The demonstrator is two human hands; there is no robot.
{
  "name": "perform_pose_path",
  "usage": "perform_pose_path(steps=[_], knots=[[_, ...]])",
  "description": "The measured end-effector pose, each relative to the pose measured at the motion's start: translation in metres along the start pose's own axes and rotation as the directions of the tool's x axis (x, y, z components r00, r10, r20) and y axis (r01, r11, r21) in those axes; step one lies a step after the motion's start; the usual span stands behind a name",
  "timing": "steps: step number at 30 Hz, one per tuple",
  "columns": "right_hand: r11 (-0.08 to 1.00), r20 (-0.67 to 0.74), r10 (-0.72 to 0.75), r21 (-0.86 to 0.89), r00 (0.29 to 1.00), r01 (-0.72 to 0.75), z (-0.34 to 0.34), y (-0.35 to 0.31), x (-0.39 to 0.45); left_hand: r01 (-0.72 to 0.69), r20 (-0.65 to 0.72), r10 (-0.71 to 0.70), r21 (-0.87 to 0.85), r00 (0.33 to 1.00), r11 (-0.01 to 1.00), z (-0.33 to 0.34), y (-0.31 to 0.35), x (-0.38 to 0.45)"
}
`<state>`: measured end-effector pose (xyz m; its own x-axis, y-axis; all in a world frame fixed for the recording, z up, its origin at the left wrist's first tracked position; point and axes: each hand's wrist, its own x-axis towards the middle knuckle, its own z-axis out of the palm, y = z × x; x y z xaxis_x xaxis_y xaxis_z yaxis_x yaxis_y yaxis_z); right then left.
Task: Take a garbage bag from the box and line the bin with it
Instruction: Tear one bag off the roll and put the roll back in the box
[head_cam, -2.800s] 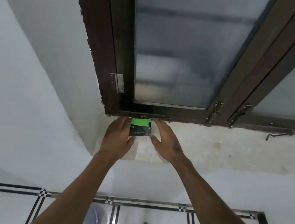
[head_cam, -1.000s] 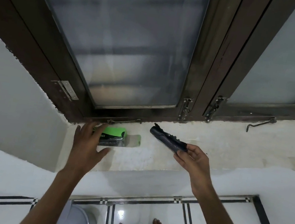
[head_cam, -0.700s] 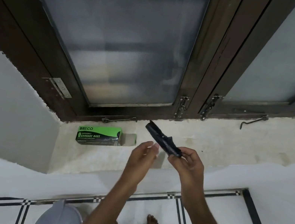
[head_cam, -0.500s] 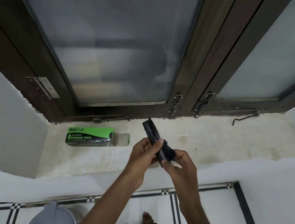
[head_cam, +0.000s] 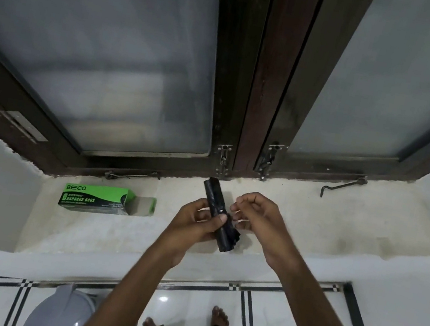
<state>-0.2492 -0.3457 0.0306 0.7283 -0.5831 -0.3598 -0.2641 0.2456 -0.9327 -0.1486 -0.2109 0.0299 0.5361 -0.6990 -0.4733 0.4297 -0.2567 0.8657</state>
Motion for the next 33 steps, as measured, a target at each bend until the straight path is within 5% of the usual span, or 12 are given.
perform_pose_path(steps=[3, 8, 17, 21, 28, 33], knots=[[0.998, 0.068, 0.007, 0.067, 0.998, -0.012, -0.010, -0.004, 0.002, 0.008, -0.093, -0.003, 0.052, 0.996, 0.999, 0.007, -0.003, 0.003], [0.991, 0.111, -0.038, -0.123, 0.993, 0.051, -0.012, -0.001, 0.009, -0.087, -0.070, 0.106, 0.234, 0.992, 0.968, 0.023, -0.004, 0.008], [0.998, 0.092, 0.020, 0.058, 0.996, -0.026, -0.033, -0.004, 0.010, 0.175, 0.119, -0.145, -0.301, 0.982, 0.938, 0.013, 0.009, 0.008], [0.995, 0.068, 0.014, 0.103, 0.998, -0.020, -0.039, -0.003, 0.006, 0.180, 0.046, -0.175, -0.205, 0.984, 0.962, 0.019, 0.013, 0.011], [0.999, -0.166, -0.004, 0.045, 0.986, 0.012, -0.100, -0.011, 0.007, 0.183, -0.170, -0.222, -0.217, 0.960, 0.959, 0.008, 0.013, 0.014], [0.996, -0.451, -0.012, -0.080, 0.892, -0.027, -0.166, -0.007, 0.022, 0.188, -0.190, -0.224, -0.189, 0.956, 0.964, 0.001, 0.011, 0.014]])
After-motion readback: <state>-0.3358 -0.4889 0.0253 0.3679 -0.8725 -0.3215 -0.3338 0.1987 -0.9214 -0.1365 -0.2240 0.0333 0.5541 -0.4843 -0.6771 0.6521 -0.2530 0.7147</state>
